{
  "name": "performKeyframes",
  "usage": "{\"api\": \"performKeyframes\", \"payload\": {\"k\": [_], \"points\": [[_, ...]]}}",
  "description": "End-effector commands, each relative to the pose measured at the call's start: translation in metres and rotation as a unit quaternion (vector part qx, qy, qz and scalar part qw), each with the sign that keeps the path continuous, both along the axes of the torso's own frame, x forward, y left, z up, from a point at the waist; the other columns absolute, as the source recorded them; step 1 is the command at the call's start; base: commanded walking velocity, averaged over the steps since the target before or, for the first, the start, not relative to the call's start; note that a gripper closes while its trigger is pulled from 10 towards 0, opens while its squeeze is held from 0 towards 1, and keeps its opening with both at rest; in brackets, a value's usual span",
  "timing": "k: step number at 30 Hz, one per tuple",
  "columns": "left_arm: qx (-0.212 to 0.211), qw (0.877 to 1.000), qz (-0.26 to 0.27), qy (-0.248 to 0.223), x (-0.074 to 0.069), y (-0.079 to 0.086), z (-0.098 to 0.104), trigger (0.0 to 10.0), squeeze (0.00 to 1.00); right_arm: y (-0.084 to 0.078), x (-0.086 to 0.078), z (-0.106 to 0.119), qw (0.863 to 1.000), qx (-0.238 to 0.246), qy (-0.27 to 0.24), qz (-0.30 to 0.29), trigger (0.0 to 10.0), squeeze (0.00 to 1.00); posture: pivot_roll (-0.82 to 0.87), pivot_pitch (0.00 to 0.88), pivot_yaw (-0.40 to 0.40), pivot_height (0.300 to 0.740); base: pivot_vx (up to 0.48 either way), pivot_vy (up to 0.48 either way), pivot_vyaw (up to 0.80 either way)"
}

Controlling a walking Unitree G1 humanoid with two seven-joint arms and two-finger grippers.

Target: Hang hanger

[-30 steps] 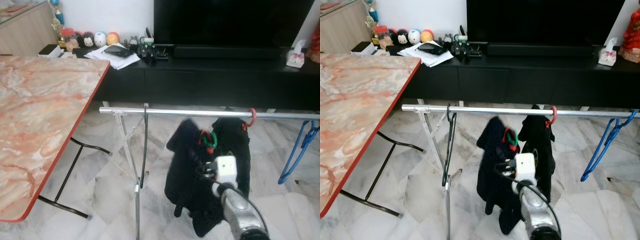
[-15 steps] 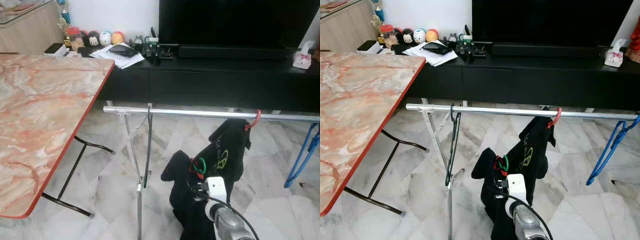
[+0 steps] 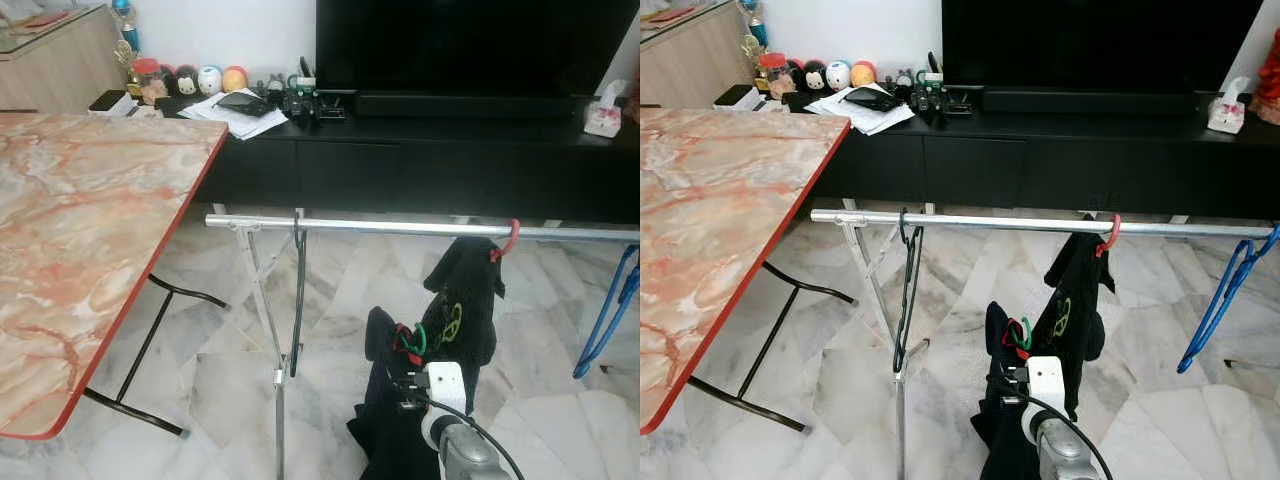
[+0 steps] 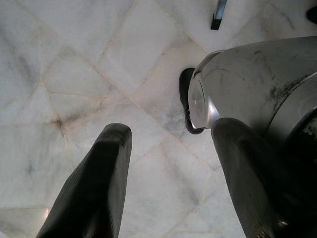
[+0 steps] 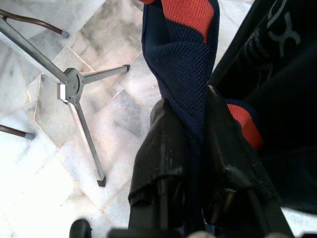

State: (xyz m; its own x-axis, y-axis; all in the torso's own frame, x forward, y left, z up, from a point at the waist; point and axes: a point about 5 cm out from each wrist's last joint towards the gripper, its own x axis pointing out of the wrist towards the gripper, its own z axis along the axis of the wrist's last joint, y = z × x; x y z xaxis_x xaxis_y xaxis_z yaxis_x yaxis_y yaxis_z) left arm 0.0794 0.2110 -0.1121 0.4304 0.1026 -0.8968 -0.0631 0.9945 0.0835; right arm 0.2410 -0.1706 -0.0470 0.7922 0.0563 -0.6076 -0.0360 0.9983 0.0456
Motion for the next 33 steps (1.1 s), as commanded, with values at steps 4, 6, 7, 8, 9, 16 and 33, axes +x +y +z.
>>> {"api": "performKeyframes", "payload": {"k": [4, 6, 7, 8, 9, 16, 33], "points": [[-0.002, 1.0, -0.004, 0.011, -0.003, -0.004, -0.002, 10.0, 0.0, 0.002, 0.01, 0.008, 1.0, 0.012, -0.028, -0.007, 10.0, 0.0, -0.03, 0.0, 0.02, 0.74, -0.141, 0.0, 0.0], [-0.002, 1.0, -0.004, 0.01, -0.003, -0.004, -0.002, 10.0, 0.0, 0.004, 0.011, 0.009, 0.999, 0.011, -0.029, -0.005, 10.0, 0.0, -0.03, 0.0, 0.023, 0.74, -0.287, 0.0, 0.0], [-0.002, 1.0, -0.004, 0.01, -0.003, -0.004, -0.002, 10.0, 0.0, 0.004, 0.011, 0.009, 0.999, 0.011, -0.03, -0.004, 10.0, 0.0, -0.03, 0.0, 0.023, 0.74, -0.289, 0.0, 0.0], [-0.002, 1.0, -0.004, 0.01, -0.003, -0.003, -0.002, 10.0, 0.0, 0.005, 0.011, 0.009, 0.999, 0.012, -0.03, -0.005, 10.0, 0.0, -0.03, 0.0, 0.024, 0.74, -0.289, 0.0, 0.0], [-0.002, 1.0, -0.004, 0.009, -0.003, -0.003, -0.001, 10.0, 0.0, 0.005, 0.011, 0.009, 0.999, 0.011, -0.03, -0.005, 10.0, 0.0, -0.03, 0.0, 0.024, 0.74, -0.289, 0.0, 0.0], [0.001, 1.0, -0.006, 0.009, -0.004, 0.0, -0.001, 10.0, 0.0, 0.008, 0.013, 0.011, 0.999, 0.017, -0.039, -0.004, 10.0, 0.0, -0.02, 0.0, 0.027, 0.74, -0.318, 0.0, 0.0], [-0.001, 1.0, -0.006, 0.004, 0.001, -0.001, 0.0, 10.0, 0.0, 0.009, 0.032, 0.027, 0.997, 0.02, -0.078, -0.012, 10.0, 0.0, -0.02, 0.0, 0.025, 0.74, -0.349, 0.0, 0.0]]}}
